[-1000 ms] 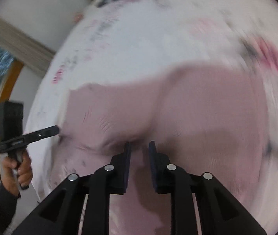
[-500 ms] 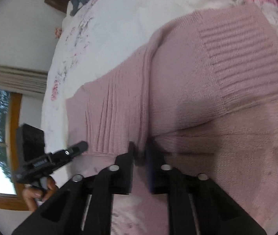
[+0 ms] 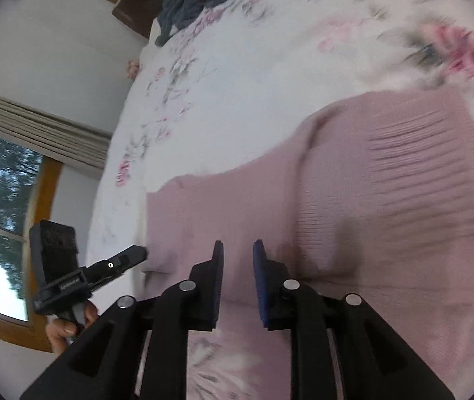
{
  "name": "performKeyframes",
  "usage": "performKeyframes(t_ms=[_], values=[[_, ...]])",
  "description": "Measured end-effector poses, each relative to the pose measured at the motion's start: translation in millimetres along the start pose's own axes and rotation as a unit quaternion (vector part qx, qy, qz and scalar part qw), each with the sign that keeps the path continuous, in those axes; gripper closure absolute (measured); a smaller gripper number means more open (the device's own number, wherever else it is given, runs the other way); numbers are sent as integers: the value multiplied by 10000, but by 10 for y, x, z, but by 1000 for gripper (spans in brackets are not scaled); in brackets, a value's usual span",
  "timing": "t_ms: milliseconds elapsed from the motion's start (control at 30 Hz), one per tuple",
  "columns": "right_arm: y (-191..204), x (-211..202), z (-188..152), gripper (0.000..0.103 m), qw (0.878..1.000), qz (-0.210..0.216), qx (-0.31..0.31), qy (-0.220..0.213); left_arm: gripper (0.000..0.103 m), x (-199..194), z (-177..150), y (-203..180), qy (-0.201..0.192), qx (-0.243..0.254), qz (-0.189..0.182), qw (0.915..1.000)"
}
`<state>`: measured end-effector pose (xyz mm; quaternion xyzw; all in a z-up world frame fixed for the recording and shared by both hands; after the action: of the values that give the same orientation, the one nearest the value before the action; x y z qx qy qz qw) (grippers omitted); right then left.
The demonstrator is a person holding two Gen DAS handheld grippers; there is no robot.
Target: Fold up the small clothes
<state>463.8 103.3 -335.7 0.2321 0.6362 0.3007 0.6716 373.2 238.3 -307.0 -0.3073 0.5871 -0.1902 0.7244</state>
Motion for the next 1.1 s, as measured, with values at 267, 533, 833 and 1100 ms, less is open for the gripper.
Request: performKeyframes(t_ms=[267, 533, 833, 1100], values=[[-400, 355, -114, 103, 9985, -163, 247, 460, 98, 462, -73, 509, 526, -502, 188, 9972], [-524, -420, -770, 79, 9991, 70, 313, 282, 50, -341, -687, 395, 40, -280, 29, 9996], [-1333, -1119, -2350, 61, 9929, -633, 846, 543, 34, -1059, -2384, 883, 180, -911, 227, 9954], [-1418, -1063, -3207, 62, 9880, -433, 1147, 939, 32, -764, -3253, 1173, 920, -1475, 397, 9840]])
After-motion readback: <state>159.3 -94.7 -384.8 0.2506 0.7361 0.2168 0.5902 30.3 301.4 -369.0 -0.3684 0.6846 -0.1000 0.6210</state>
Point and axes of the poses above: each gripper's, at about its wrist camera, not at the fingertips, and x roughly the way its jaws point, y to its left, z to its top, the point moved 9 cm from there along x, roughly the way its jaws point, and after that the axes turned 10 degrees about y, right-handed, at the moved point
